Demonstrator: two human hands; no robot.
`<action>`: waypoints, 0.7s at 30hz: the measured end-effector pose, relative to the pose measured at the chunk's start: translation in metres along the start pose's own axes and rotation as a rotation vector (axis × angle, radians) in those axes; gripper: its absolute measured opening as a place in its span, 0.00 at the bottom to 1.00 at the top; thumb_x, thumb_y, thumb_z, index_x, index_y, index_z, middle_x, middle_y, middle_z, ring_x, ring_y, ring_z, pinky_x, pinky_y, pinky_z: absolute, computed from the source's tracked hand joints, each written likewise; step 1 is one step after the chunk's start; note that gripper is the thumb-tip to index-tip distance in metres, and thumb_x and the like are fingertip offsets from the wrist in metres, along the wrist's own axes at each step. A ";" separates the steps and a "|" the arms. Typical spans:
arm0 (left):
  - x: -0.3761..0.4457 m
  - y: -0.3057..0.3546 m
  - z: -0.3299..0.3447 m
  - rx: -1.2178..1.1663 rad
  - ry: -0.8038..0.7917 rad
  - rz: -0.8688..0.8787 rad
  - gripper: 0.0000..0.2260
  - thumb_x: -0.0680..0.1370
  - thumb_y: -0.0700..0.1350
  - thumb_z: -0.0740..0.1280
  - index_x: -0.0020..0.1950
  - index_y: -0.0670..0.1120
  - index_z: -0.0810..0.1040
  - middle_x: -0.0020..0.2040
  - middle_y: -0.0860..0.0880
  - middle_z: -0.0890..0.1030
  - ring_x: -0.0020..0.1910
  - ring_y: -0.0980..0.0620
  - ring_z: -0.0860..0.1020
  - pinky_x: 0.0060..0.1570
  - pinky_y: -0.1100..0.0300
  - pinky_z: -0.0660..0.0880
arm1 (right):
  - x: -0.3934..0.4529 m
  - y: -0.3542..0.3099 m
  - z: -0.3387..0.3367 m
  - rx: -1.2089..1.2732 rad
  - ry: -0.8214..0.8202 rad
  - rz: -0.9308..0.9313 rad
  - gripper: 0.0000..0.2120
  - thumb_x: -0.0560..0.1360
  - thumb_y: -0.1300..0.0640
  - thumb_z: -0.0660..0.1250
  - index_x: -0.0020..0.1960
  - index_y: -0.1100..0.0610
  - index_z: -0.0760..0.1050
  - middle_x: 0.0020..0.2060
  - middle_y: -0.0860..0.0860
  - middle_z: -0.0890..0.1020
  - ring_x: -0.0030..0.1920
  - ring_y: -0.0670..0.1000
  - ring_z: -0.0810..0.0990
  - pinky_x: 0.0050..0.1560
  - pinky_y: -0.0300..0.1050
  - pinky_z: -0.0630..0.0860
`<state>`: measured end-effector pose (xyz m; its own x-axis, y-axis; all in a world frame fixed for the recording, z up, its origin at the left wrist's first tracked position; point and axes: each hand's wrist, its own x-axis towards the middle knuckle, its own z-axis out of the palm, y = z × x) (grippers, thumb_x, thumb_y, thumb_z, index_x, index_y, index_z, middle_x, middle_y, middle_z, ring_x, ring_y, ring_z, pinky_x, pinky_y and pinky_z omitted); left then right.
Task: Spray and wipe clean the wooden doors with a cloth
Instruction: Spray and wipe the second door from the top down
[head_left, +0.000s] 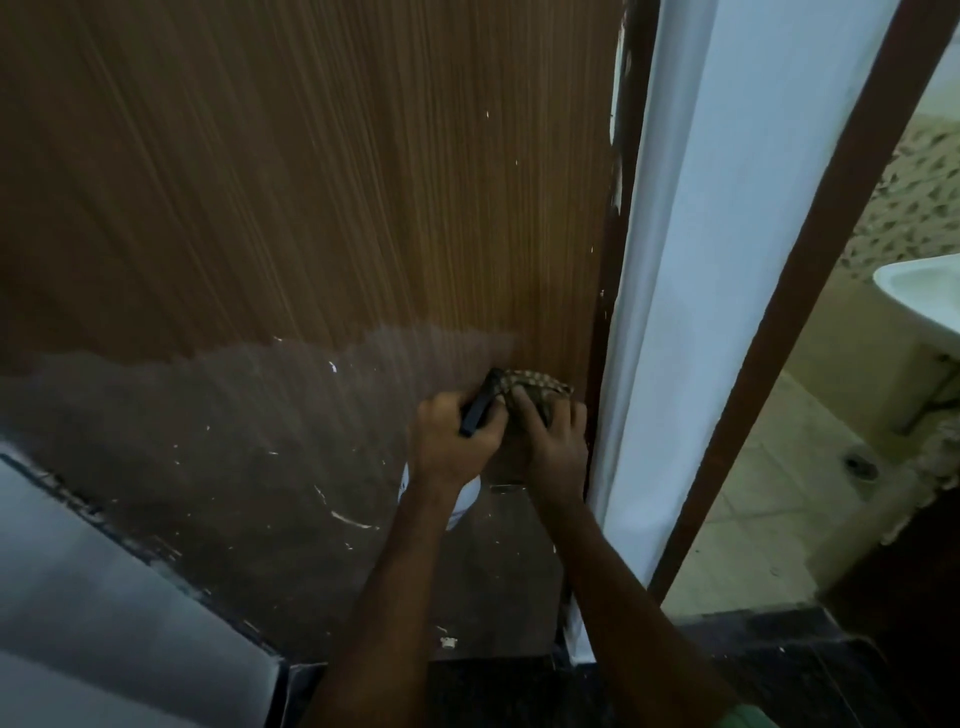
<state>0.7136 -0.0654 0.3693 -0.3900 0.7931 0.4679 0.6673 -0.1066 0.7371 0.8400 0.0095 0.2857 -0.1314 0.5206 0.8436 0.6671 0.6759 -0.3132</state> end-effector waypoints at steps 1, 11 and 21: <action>0.001 -0.001 -0.003 -0.039 0.019 -0.002 0.20 0.76 0.60 0.69 0.32 0.47 0.76 0.25 0.52 0.74 0.24 0.52 0.73 0.26 0.58 0.67 | 0.002 -0.003 -0.002 0.024 -0.022 0.002 0.32 0.76 0.57 0.77 0.75 0.49 0.68 0.64 0.57 0.72 0.60 0.61 0.73 0.48 0.57 0.83; 0.009 0.004 -0.028 -0.152 0.127 0.006 0.21 0.79 0.55 0.70 0.33 0.41 0.76 0.26 0.49 0.76 0.24 0.48 0.75 0.25 0.52 0.70 | 0.028 -0.036 -0.001 0.032 0.026 -0.063 0.20 0.77 0.51 0.74 0.69 0.51 0.81 0.63 0.58 0.75 0.59 0.61 0.74 0.47 0.51 0.80; 0.006 0.003 -0.029 -0.040 0.036 0.055 0.19 0.79 0.50 0.71 0.31 0.48 0.72 0.25 0.52 0.73 0.23 0.50 0.72 0.24 0.53 0.67 | 0.033 -0.006 0.000 -0.094 0.170 0.036 0.18 0.78 0.59 0.74 0.66 0.52 0.77 0.59 0.61 0.77 0.58 0.62 0.75 0.49 0.47 0.76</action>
<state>0.6954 -0.0786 0.3884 -0.3763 0.7633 0.5251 0.6630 -0.1740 0.7281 0.8315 0.0224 0.3158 0.0144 0.4428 0.8965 0.7361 0.6021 -0.3093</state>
